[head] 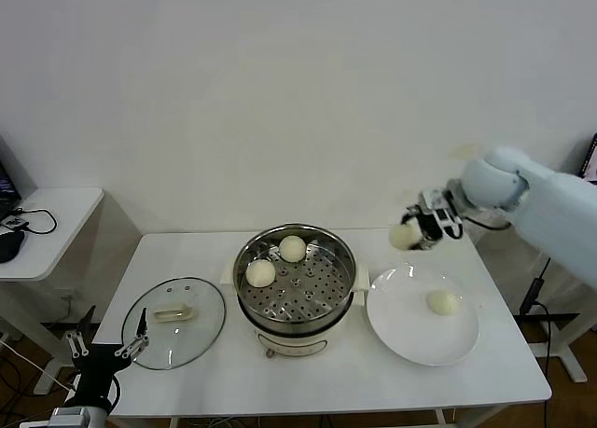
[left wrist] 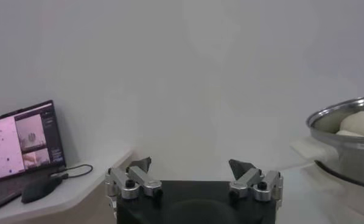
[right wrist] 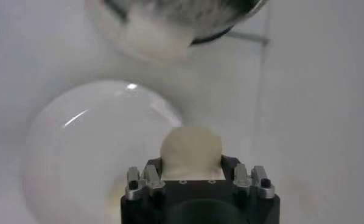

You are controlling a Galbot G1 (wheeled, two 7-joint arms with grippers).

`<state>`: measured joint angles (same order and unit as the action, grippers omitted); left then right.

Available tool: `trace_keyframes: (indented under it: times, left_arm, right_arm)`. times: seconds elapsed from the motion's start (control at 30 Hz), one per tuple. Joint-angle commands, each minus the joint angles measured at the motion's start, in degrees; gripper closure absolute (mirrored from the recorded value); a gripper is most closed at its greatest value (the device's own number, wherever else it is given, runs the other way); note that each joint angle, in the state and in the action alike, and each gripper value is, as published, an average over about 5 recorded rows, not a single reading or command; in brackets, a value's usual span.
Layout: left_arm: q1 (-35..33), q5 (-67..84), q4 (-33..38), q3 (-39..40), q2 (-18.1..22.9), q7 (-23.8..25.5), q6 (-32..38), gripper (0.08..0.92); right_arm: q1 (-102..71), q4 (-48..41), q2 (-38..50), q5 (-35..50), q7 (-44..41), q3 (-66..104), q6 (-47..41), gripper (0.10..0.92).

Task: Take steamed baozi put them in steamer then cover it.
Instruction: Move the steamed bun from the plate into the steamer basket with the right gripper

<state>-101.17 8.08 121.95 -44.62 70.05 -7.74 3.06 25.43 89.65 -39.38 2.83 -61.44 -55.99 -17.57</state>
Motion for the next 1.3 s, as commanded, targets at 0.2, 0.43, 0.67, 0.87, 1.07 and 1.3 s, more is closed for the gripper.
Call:
trace_keyframes:
  times: [0.2,0.43,0.67,0.87,1.07,1.3]
  left_arm:
    - [-0.64,-0.09,0.17,-1.25,0.07,-0.01,-0.06,0.177]
    - [-1.67,0.18,0.96,-2.99,0.29,-0.01,-0.03,0.177]
    - [-1.76,0.18,0.71,-3.38,1.26,-0.01,0.12,0.177]
    - [-1.85,0.22,0.87,-3.64,1.87,-0.02,0.19,0.177]
    - [-2.01,0.21,0.67,-3.64,2.23,-0.04,0.41,0.177]
    - [-1.94,0.21,0.65,-3.62,2.38,-0.08,0.48,0.177]
  right_arm:
    - [4.98,4.56,-14.72,4.75,4.82,-9.47,0.89,0.423]
    - [2.91,0.24,-21.42,2.88,4.81,-13.09,8.45,0.423]
    - [1.28,-5.01,-27.25,-4.10,6.64,-14.93,15.77,0.423]
    - [0.18,-6.79,-29.39,-6.02,7.98,-16.64,20.67,0.423]
    - [-0.51,-5.73,-29.43,-7.02,8.43,-17.43,23.56,0.423]
    - [-0.69,-4.17,-28.32,-7.76,8.14,-18.10,25.13,0.422]
